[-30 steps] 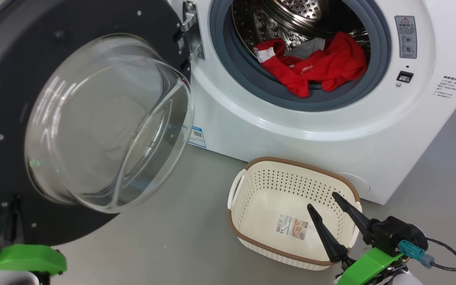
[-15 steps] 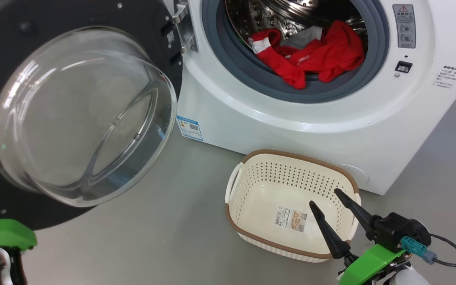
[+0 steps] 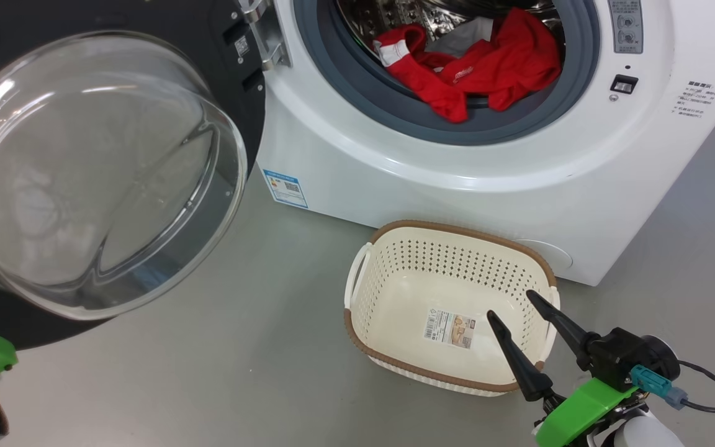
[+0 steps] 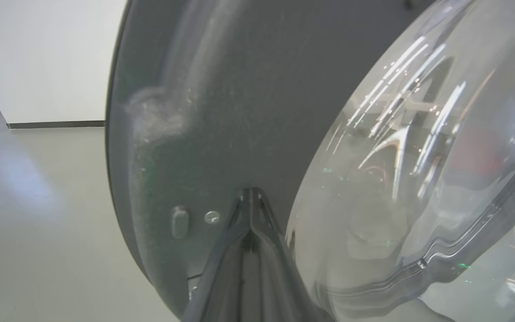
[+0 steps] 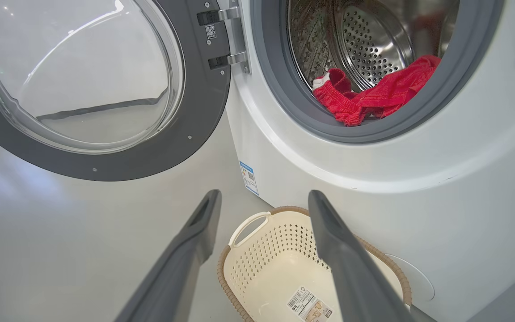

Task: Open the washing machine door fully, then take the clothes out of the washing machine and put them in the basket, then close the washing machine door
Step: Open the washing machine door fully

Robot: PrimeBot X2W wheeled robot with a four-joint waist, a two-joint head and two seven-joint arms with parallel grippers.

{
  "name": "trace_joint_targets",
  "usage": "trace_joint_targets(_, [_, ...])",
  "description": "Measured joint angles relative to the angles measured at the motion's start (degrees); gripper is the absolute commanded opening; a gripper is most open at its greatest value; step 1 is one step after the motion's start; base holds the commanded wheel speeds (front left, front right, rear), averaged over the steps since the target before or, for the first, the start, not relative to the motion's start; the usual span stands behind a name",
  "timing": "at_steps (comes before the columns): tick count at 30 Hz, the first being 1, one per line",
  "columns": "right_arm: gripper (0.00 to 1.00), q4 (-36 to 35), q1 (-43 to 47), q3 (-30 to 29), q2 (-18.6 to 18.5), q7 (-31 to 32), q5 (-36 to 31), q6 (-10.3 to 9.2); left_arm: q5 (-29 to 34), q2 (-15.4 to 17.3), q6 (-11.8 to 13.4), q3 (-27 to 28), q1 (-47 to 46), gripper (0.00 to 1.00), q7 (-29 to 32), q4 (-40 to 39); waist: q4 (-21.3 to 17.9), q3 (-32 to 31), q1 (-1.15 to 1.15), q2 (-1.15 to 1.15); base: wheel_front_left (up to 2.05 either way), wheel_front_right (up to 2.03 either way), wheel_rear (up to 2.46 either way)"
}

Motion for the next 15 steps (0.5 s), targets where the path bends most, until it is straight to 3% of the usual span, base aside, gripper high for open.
trace_joint_targets(15, [1.0, 0.09, -0.12, 0.07, -0.02, 0.0, 0.0, 0.0, 3.47, -0.45, -1.47, 3.99, -2.27, 0.0, 0.0, 2.81, -0.23, -0.59, 0.0, 0.0, 0.0, 0.0, 0.0])
